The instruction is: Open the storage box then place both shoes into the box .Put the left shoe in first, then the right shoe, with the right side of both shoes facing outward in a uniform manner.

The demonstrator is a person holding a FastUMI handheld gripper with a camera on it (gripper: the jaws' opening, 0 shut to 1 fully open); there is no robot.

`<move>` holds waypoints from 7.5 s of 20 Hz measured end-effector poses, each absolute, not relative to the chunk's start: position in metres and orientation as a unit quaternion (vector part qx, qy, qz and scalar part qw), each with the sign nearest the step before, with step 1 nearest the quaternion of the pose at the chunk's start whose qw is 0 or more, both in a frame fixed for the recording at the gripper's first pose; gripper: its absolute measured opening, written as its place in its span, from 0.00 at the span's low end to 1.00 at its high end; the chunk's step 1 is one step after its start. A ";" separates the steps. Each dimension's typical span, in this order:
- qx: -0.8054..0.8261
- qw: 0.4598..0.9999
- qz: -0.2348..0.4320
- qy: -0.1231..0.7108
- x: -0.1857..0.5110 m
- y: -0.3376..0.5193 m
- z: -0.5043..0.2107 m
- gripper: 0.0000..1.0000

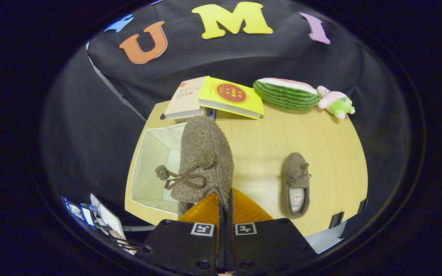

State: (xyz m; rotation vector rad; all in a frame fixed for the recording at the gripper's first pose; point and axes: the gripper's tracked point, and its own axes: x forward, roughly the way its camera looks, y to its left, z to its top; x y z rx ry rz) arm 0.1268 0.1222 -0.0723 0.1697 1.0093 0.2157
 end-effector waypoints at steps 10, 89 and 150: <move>0.116 0.862 0.131 0.475 0.133 0.257 -0.074 0.06; 0.053 0.826 -0.037 0.560 0.144 -0.077 -0.274 0.97; 0.126 0.895 0.066 0.423 0.164 0.196 -0.101 0.06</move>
